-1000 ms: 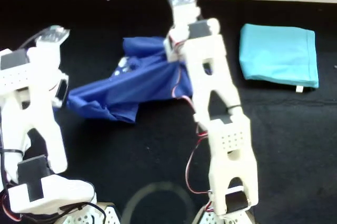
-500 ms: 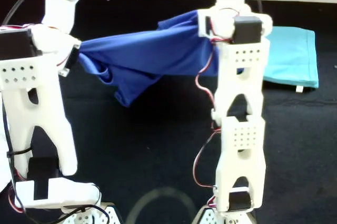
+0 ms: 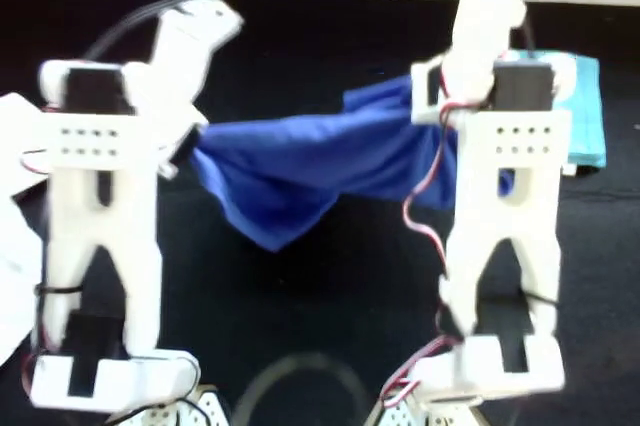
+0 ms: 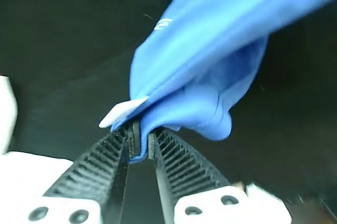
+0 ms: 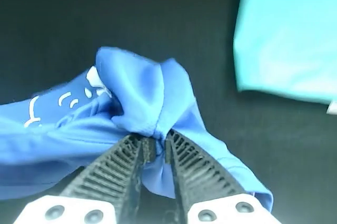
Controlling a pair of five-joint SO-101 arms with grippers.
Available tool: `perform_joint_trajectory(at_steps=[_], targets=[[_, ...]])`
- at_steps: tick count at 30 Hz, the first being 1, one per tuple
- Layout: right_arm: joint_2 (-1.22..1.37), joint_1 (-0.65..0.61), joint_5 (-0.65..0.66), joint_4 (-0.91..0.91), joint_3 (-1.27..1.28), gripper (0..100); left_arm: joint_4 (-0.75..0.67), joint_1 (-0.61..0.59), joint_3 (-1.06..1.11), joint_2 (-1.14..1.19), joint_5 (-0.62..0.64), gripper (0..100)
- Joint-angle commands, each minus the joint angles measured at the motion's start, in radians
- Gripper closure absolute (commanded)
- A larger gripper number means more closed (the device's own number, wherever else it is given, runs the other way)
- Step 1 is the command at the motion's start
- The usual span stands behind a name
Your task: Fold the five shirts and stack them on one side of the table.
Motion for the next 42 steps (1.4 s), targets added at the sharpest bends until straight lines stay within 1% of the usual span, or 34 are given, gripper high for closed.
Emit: perform_joint_trajectory(at_steps=[1,2,5,7,10,13,15,16,21,22,24,26,28,31,35,39,42], targets=[[-0.200,0.044,-0.011,-0.183,0.447,99.2,0.000,0.091,0.179,-0.047,0.011,99],[-0.249,0.056,-0.006,-0.237,0.561,99.2,-0.006,0.114,0.239,-0.048,0.011,99],[-0.401,0.090,-0.002,-0.397,0.863,99.2,-0.089,0.165,0.414,-0.051,0.011,99],[-0.495,0.110,0.041,-0.493,1.036,99.2,-0.149,0.189,0.515,-0.051,0.012,99],[-0.596,0.124,0.106,-0.598,1.231,99.2,-0.221,0.222,0.628,-0.051,0.012,99],[-0.653,0.139,0.129,-0.654,1.340,99.2,-0.235,0.225,0.664,-0.051,0.014,99],[-0.657,0.140,0.129,-0.665,1.366,99.2,-0.232,0.222,0.659,-0.053,0.046,98],[-0.657,0.140,0.129,-0.667,1.372,99.2,-0.222,0.220,0.651,-0.053,0.072,95],[-0.657,0.136,0.126,-0.671,1.372,99.2,-0.084,0.213,0.553,-0.053,0.089,76],[-0.657,0.136,0.126,-0.671,1.371,99.2,-0.057,0.194,0.518,-0.053,0.091,75],[-0.657,0.136,0.126,-0.671,1.371,99.2,-0.025,0.145,0.440,-0.053,0.091,76],[-0.657,0.136,0.126,-0.670,1.371,99.2,-0.015,0.076,0.383,-0.053,0.091,76],[-0.657,0.136,0.126,-0.670,1.371,99.2,-0.020,0.008,0.371,-0.044,0.091,76],[-0.657,0.136,0.124,-0.670,1.369,99.2,-0.023,-0.038,0.449,-0.041,0.091,76],[-0.657,0.134,0.124,-0.670,1.368,99.2,-0.094,-0.039,0.634,-0.050,0.087,76],[-0.657,0.134,0.124,-0.670,1.366,99.2,-0.170,-0.007,0.753,-0.053,0.081,76],[-0.657,0.134,0.127,-0.670,1.366,99.2,-0.178,0.051,0.805,-0.053,0.037,76]])
